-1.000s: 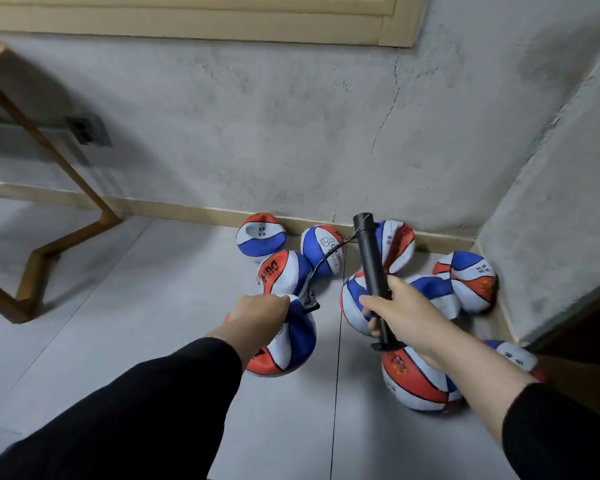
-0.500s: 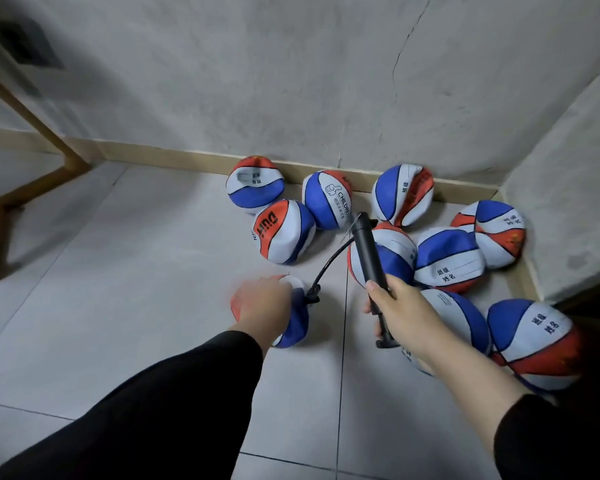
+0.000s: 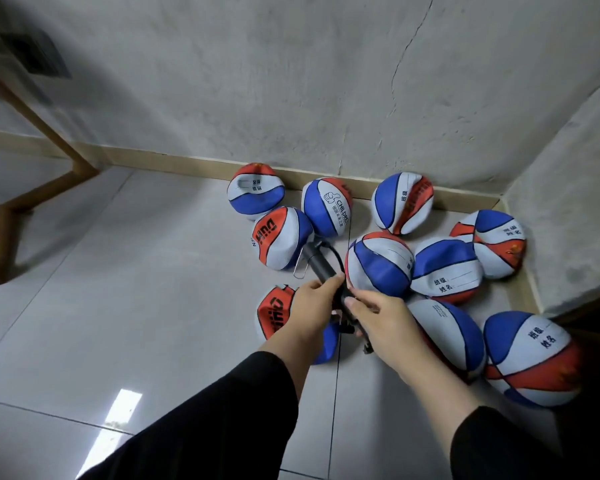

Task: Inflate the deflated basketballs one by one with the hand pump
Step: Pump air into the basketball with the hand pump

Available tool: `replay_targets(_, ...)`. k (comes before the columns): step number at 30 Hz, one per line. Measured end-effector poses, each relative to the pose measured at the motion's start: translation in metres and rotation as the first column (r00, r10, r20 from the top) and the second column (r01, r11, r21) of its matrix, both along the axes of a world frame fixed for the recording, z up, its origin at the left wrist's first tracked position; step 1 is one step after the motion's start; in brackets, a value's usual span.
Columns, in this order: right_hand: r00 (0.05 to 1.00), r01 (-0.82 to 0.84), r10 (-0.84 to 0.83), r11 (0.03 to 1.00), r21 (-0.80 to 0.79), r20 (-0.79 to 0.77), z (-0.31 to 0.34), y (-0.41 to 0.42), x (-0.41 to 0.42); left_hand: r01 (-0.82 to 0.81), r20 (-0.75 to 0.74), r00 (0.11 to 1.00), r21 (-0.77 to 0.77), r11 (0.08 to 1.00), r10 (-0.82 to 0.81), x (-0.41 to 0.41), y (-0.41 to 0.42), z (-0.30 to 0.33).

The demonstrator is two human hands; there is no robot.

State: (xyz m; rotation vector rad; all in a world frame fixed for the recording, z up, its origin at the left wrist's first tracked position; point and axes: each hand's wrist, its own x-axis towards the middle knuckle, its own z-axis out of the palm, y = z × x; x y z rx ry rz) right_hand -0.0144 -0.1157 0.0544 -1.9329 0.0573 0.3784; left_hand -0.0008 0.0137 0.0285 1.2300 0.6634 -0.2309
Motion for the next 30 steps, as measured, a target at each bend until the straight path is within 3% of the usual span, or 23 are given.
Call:
replay_targets(5, 0.960, 0.270, -0.270, 0.963, -0.004, -0.069, -0.021, -0.012, -0.016, -0.172, -0.072, 0.983, -0.016, 0.985, 0.170, 0.012, -0.014, 0.010)
replay_targets(13, 0.869, 0.477, -0.450, 0.872, 0.106, -0.206, -0.023, -0.009, -0.029, -0.179, -0.096, 0.981, -0.094, 0.979, 0.170, 0.016, -0.040, 0.010)
replay_targets(20, 0.890, 0.452, -0.444, 0.889, 0.071, -0.108, -0.032, -0.009, -0.030, -0.419, -0.127, 0.904, -0.079, 0.905, 0.407, 0.034, -0.020, 0.015)
replay_targets(30, 0.893, 0.448, -0.445, 0.893, 0.049, -0.063, -0.016, 0.010, -0.042, -0.450, -0.078, 0.892, -0.034, 0.893, 0.446, 0.003, -0.015, 0.031)
